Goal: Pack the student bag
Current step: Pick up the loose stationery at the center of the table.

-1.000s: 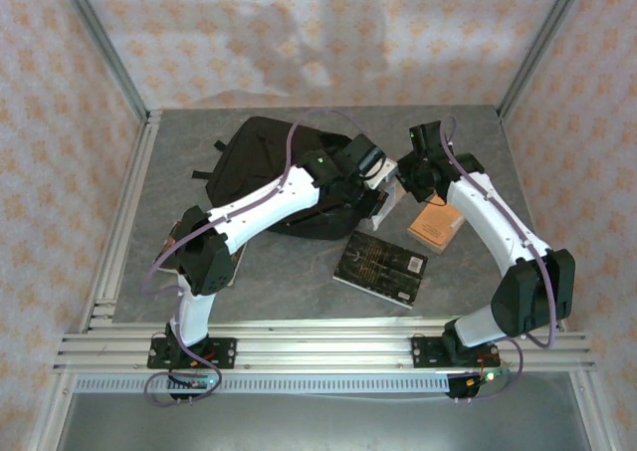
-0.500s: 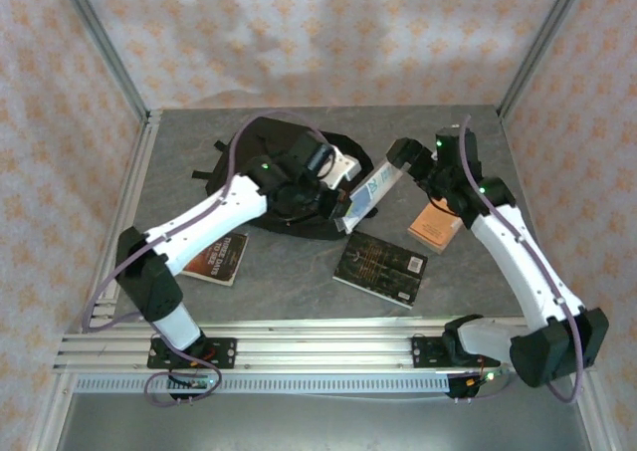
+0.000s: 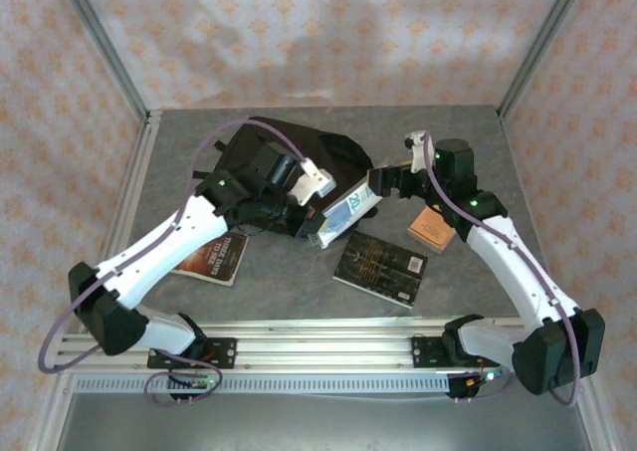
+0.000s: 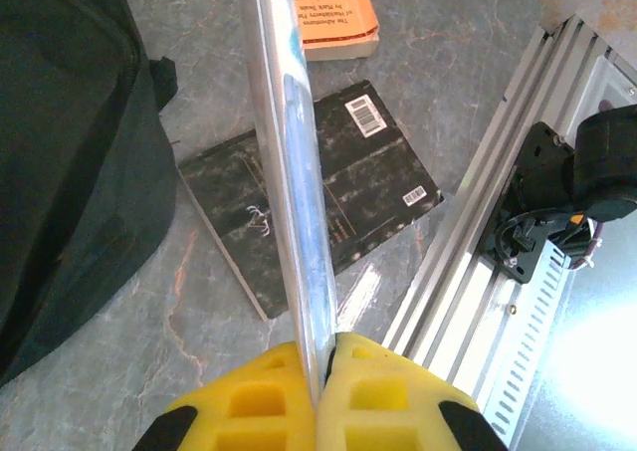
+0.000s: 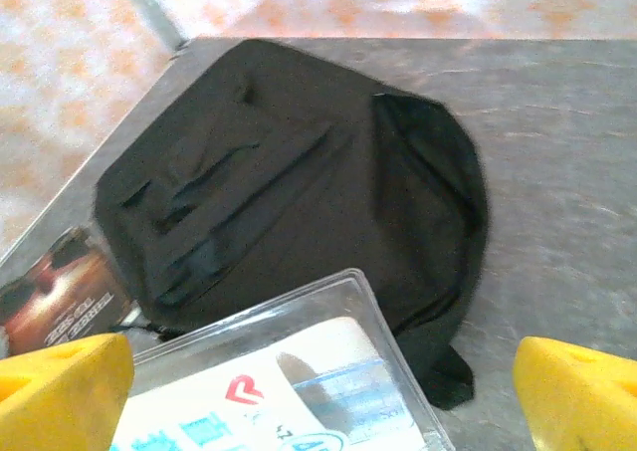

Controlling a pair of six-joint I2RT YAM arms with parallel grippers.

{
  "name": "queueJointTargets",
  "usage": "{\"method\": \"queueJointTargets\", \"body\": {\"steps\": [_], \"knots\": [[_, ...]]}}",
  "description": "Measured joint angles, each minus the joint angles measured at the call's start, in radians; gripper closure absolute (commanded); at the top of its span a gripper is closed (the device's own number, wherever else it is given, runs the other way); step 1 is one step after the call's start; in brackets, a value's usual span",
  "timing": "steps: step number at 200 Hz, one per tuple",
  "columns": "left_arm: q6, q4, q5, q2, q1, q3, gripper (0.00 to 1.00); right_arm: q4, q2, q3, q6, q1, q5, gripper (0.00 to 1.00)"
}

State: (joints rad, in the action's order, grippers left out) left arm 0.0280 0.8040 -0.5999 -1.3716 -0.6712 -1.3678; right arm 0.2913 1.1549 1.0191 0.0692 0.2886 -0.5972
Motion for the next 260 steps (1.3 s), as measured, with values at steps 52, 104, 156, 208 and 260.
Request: {"method": "queueJointTargets", "body": {"steps": [52,104,156,208,260], "knots": [[-0.005,-0.027,-0.008,0.056,0.032,0.054,1.00,-0.015,0.060,0.006,0.043,-0.011,-0.133,0.03],[-0.189,-0.206,-0.098,0.078,0.078,0.137,1.00,-0.225,0.056,-0.048,-0.209,-0.068,-0.064,0.04],[-0.291,-0.314,-0.245,0.098,0.086,0.146,1.00,-0.273,0.087,-0.021,-0.414,-0.150,-0.164,0.02],[-0.344,-0.353,-0.336,0.116,0.155,0.187,1.00,-0.378,0.190,0.019,-0.597,-0.191,-0.412,0.16],[-0.398,-0.405,-0.388,0.115,0.182,0.219,1.00,-0.495,0.244,0.019,-0.748,-0.175,-0.569,0.35]]}}
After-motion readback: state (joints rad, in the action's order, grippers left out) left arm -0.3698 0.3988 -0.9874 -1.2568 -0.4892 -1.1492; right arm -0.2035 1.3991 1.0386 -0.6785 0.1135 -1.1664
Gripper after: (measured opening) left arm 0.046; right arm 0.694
